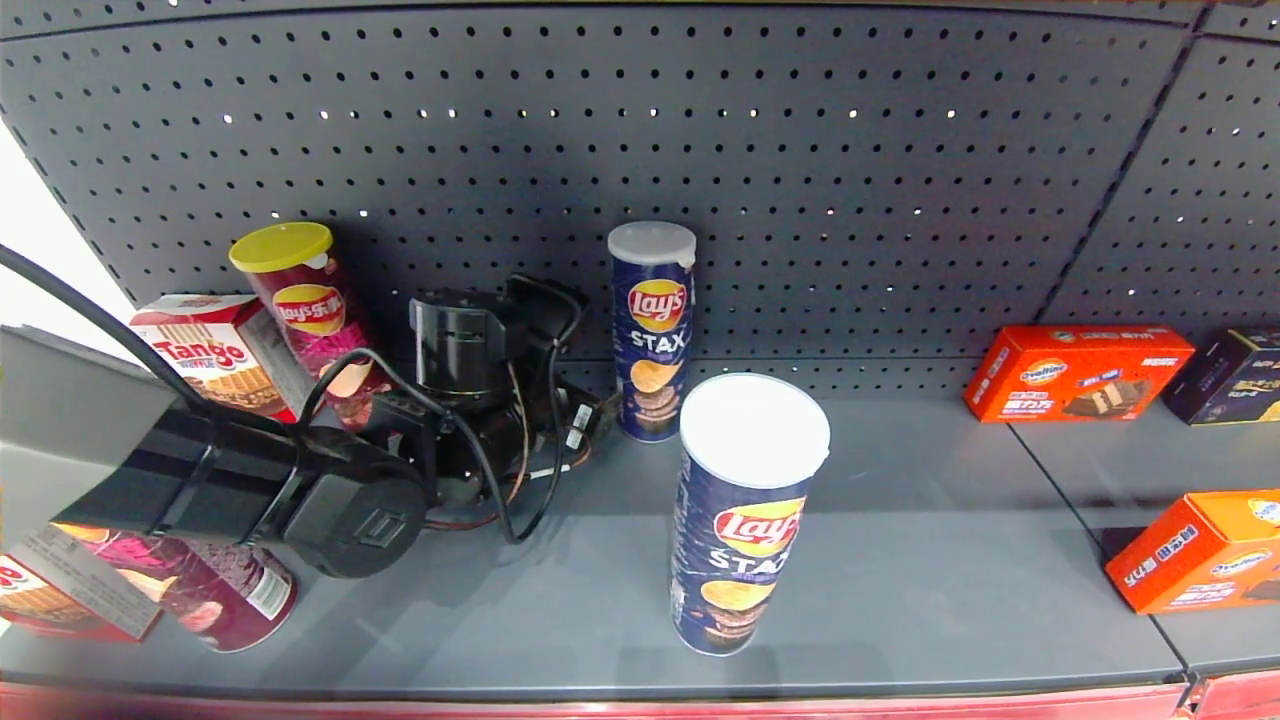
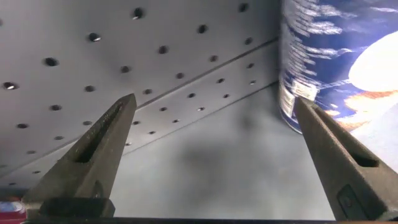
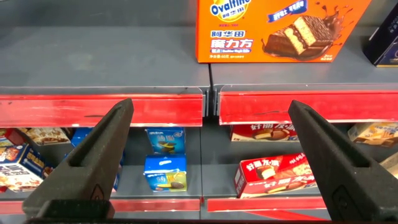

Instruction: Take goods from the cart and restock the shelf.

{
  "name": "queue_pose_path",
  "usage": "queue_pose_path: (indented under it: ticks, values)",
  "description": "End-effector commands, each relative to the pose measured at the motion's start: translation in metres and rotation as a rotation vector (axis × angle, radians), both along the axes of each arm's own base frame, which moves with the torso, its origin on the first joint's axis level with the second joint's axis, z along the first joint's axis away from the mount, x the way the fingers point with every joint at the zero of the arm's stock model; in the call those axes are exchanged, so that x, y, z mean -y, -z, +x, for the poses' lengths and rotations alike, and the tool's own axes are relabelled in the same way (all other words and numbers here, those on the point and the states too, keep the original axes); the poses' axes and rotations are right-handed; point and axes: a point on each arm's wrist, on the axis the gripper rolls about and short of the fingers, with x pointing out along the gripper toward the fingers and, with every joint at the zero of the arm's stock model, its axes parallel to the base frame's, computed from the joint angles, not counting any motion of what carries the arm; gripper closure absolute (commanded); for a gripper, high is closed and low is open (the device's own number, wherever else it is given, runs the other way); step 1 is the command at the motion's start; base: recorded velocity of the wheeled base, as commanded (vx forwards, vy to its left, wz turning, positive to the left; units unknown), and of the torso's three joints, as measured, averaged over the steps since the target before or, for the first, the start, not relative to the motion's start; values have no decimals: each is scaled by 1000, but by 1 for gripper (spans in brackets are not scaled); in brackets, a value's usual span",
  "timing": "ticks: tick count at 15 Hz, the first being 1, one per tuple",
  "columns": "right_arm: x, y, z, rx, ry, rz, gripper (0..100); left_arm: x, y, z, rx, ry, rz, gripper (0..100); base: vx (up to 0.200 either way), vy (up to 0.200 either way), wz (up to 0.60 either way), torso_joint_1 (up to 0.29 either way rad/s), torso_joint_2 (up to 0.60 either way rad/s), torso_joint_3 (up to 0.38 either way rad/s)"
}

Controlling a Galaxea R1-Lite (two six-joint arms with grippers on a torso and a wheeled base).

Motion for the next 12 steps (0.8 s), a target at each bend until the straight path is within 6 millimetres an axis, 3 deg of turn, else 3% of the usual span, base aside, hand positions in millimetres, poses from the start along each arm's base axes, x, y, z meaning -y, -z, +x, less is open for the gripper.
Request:
queue_pose_path:
  ticks: [1,12]
  values:
    - [0,0,0,-2,0,-1,0,4,3,1,-5,7,4,0,0,0,0,0,0,0]
    - [0,0,0,-2,0,-1,0,17,6,0,-12,25,-21,0,0,0,0,0,0,0]
